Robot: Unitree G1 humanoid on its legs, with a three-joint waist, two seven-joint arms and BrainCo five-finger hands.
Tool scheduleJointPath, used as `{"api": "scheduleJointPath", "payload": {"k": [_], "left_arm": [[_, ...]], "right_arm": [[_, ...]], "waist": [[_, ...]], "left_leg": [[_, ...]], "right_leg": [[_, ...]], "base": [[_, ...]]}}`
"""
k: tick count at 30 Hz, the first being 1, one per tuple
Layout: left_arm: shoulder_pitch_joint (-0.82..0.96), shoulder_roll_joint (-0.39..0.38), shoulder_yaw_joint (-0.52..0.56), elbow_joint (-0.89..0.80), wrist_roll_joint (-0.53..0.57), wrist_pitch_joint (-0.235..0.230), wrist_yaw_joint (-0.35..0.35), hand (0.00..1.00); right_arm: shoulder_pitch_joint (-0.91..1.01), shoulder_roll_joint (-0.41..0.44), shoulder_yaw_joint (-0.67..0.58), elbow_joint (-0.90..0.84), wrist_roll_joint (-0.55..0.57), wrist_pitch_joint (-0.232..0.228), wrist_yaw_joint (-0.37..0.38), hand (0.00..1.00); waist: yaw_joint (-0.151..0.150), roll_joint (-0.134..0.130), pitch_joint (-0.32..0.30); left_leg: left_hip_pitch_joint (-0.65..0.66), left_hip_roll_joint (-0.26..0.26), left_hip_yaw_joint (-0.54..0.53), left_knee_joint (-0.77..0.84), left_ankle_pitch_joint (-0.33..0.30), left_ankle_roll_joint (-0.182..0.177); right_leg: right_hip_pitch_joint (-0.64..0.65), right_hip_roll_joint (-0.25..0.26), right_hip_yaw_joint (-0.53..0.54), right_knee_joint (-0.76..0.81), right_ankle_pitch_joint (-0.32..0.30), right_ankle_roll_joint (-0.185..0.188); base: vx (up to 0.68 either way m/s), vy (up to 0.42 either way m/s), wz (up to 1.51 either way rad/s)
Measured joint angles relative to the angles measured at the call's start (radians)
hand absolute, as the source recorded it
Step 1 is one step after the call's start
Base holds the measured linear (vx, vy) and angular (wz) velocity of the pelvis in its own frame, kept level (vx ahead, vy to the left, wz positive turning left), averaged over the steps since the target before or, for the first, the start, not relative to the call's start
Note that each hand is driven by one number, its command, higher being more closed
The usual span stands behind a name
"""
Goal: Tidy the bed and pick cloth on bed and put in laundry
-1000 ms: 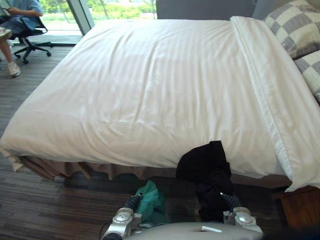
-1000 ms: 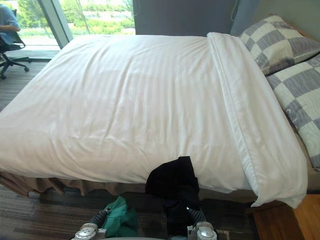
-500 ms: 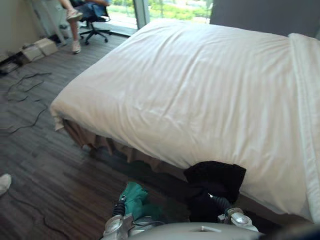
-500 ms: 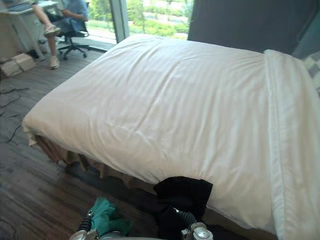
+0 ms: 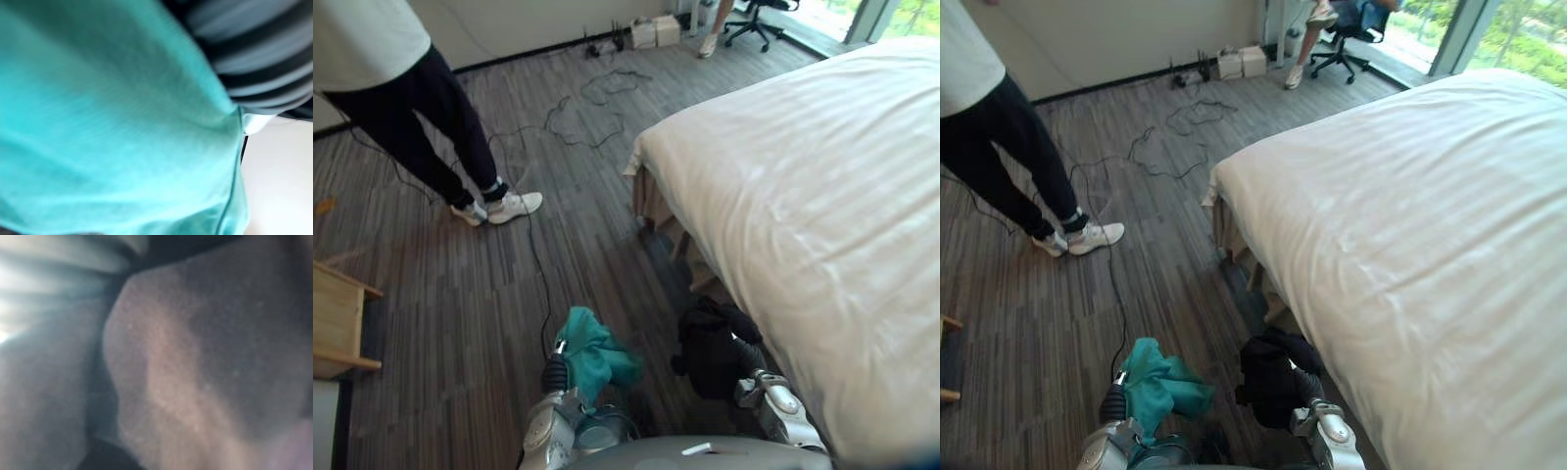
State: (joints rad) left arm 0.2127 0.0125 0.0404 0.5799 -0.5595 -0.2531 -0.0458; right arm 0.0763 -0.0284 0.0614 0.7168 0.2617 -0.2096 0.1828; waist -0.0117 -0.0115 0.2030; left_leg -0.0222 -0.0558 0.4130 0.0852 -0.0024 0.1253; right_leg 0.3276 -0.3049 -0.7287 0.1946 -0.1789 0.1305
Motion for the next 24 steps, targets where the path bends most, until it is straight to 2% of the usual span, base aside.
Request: {"api": "scheduleJointPath", "payload": {"k": [1,3,5,6,7,8,9,10,11,13,14,15,16,17,18,20,24], "left_arm": [[0.006,0.0,-0.011,-0.02,0.0,0.001,0.001,1.0],[0.018,-0.001,-0.032,-0.074,0.0,0.004,0.008,1.0],[0.035,0.001,-0.047,-0.134,0.001,0.006,0.012,1.0],[0.035,0.003,-0.051,-0.154,0.001,0.007,0.015,1.0],[0.022,0.007,-0.072,-0.178,0.002,0.006,0.029,1.0],[0.005,0.007,-0.08,-0.177,0.002,0.007,0.034,1.0],[-0.024,0.019,-0.089,-0.176,0.003,0.007,0.05,1.0],[-0.048,0.029,-0.103,-0.174,0.002,0.011,0.063,1.0],[-0.056,0.034,-0.113,-0.174,0.0,0.012,0.07,1.0],[-0.072,0.041,-0.134,-0.179,0.0,0.028,0.078,1.0],[-0.071,0.043,-0.139,-0.187,0.0,0.034,0.078,1.0],[-0.068,0.049,-0.151,-0.2,0.001,0.045,0.078,1.0],[-0.064,0.058,-0.155,-0.207,0.003,0.053,0.077,1.0],[-0.061,0.056,-0.155,-0.203,0.004,0.064,0.081,1.0],[-0.046,0.045,-0.159,-0.214,0.028,0.068,0.088,1.0],[-0.032,0.032,-0.167,-0.214,0.041,0.077,0.089,1.0],[-0.024,0.048,-0.163,-0.212,0.041,0.078,0.088,1.0]], "right_arm": [[0.001,0.014,0.001,-0.021,0.0,0.012,-0.021,1.0],[0.003,0.017,0.022,-0.062,0.0,0.016,-0.056,1.0],[0.024,0.024,0.041,-0.152,0.003,0.02,-0.1,1.0],[0.033,0.024,0.042,-0.183,0.006,0.02,-0.112,1.0],[0.051,0.013,0.041,-0.219,0.024,0.017,-0.13,1.0],[0.06,0.014,0.04,-0.228,0.031,0.016,-0.137,1.0],[0.062,0.018,0.04,-0.239,0.032,0.016,-0.149,1.0],[0.088,0.022,0.043,-0.265,0.043,0.016,-0.15,1.0],[0.099,0.022,0.044,-0.277,0.048,0.014,-0.148,1.0],[0.14,0.02,0.031,-0.307,0.052,0.009,-0.143,1.0],[0.144,0.021,0.024,-0.311,0.056,0.005,-0.137,1.0],[0.153,0.021,0.01,-0.329,0.077,0.003,-0.123,1.0],[0.158,0.024,0.0,-0.352,0.09,0.001,-0.108,1.0],[0.153,0.026,-0.011,-0.355,0.091,0.001,-0.102,1.0],[0.157,0.023,-0.023,-0.381,0.1,-0.001,-0.092,1.0],[0.149,0.014,-0.047,-0.384,0.11,-0.004,-0.078,1.0],[0.152,0.016,-0.051,-0.384,0.11,-0.002,-0.069,1.0]], "waist": [[0.002,0.0,0.0],[0.005,-0.003,0.004],[0.001,0.002,0.007],[-0.001,0.003,0.008],[-0.004,0.006,0.007],[-0.003,0.005,0.008],[-0.005,0.011,0.013],[-0.019,0.013,0.023],[-0.026,0.014,0.024],[-0.033,0.017,0.027],[-0.033,0.014,0.025],[-0.03,0.0,0.022],[-0.029,-0.021,0.019],[-0.03,-0.012,0.015],[-0.038,-0.011,0.01],[-0.044,0.01,-0.001],[-0.05,-0.009,-0.01]], "left_leg": [[0.031,-0.02,-0.036,-0.06,0.027,0.006],[0.077,-0.034,-0.08,-0.096,0.036,0.007],[0.12,-0.046,-0.16,-0.118,0.041,0.015],[0.125,-0.05,-0.185,-0.121,0.041,0.017],[0.131,-0.049,-0.24,-0.128,0.037,0.016],[0.133,-0.048,-0.264,-0.132,0.036,0.01],[0.133,-0.042,-0.314,-0.134,0.04,0.006],[0.141,-0.034,-0.353,-0.134,0.044,-0.002],[0.145,-0.031,-0.374,-0.134,0.047,-0.007],[0.166,-0.031,-0.421,-0.132,0.054,-0.033],[0.168,-0.033,-0.424,-0.131,0.05,-0.042],[0.171,-0.042,-0.422,-0.133,0.033,-0.066],[0.172,-0.047,-0.381,-0.138,0.01,-0.071],[0.173,-0.025,-0.332,-0.133,-0.012,-0.071],[0.167,0.006,-0.246,-0.135,-0.008,-0.098],[0.172,0.027,-0.23,-0.145,0.005,-0.097],[0.197,0.044,-0.229,-0.182,0.024,-0.103]], "right_leg": [[0.011,-0.004,-0.004,0.028,0.02,0.01],[0.025,-0.024,-0.004,0.117,0.037,-0.005],[0.018,-0.064,0.004,0.284,0.099,-0.006],[-0.002,-0.085,0.016,0.355,0.13,-0.021],[-0.059,-0.1,0.072,0.479,0.11,-0.075],[-0.092,-0.089,0.111,0.518,0.042,-0.091],[-0.155,-0.03,0.215,0.528,-0.043,-0.079],[-0.207,0.042,0.328,0.486,-0.097,-0.061],[-0.222,0.07,0.372,0.456,-0.115,-0.057],[-0.252,0.13,0.475,0.256,-0.121,-0.059],[-0.252,0.135,0.493,0.194,-0.108,-0.055],[-0.253,0.131,0.511,0.1,-0.036,-0.063],[-0.245,0.112,0.514,0.054,0.038,-0.055],[-0.241,0.122,0.51,0.045,0.044,-0.058],[-0.239,0.133,0.509,0.019,0.047,-0.06],[-0.226,0.158,0.51,-0.011,0.053,-0.069],[-0.198,0.185,0.506,-0.06,0.061,-0.076]], "base": [[0.08,0.0,0.84],[0.08,-0.011,0.8],[0.11,-0.007,0.92],[0.15,0.013,1.07],[0.15,0.019,0.91],[0.16,0.023,1.18],[0.16,0.003,1.28],[0.13,-0.001,1.3],[0.13,-0.055,1.21],[0.11,-0.086,0.85],[0.08,-0.101,0.39],[0.07,-0.138,0.15],[0.07,-0.161,0.06],[0.06,-0.186,-0.03],[0.07,-0.184,-0.04],[0.11,-0.16,-0.1],[0.11,-0.094,-0.03]]}}
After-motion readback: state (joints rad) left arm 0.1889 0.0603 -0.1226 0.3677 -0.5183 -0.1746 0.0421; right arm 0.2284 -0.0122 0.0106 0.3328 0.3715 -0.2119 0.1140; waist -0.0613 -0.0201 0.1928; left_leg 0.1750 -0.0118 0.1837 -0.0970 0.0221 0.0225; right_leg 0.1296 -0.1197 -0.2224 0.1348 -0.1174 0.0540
